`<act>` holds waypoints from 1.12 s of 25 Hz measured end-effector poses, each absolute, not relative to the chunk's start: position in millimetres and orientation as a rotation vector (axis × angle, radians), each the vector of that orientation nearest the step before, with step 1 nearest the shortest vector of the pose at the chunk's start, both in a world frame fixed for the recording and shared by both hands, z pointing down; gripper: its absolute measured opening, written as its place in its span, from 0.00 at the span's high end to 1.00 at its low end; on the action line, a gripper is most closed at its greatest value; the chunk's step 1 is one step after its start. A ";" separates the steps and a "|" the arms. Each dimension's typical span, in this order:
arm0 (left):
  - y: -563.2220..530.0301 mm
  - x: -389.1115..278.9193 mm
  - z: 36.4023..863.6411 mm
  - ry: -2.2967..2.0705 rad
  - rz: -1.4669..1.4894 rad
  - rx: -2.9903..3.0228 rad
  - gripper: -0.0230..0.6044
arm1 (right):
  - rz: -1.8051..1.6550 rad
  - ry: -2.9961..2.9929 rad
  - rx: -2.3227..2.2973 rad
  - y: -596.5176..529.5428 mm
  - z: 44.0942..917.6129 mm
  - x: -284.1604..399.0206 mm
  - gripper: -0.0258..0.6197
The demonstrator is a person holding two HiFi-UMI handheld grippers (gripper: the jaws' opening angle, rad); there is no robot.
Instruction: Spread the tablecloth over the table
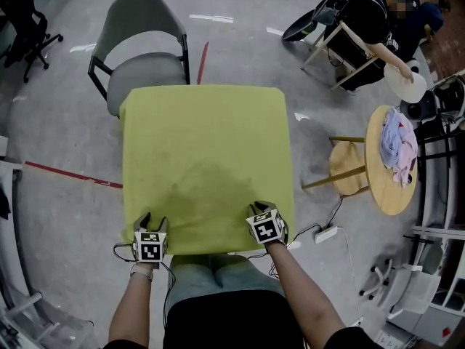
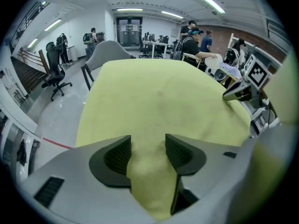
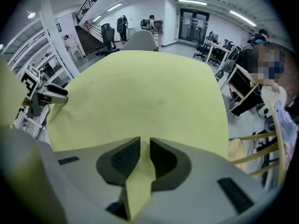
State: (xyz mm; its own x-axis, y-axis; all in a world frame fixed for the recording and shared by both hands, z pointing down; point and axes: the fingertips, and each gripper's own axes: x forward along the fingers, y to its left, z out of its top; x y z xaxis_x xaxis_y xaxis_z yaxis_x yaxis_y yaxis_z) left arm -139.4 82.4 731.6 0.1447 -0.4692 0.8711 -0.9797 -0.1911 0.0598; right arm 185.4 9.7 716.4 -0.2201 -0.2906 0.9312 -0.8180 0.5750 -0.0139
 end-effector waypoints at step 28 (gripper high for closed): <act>135.9 -127.4 729.7 -1.433 0.929 1.733 0.59 | 0.585 -1.759 0.857 59.6 722.4 194.4 0.86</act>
State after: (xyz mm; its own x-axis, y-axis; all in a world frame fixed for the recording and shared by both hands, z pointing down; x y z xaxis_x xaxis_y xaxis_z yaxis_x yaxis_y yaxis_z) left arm -127.4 135.9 729.7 0.1330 -0.4897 0.8617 -0.9865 -0.1489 0.0676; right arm 194.4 59.6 722.4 -0.1982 -0.2702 0.9422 -0.7807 0.6247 0.0149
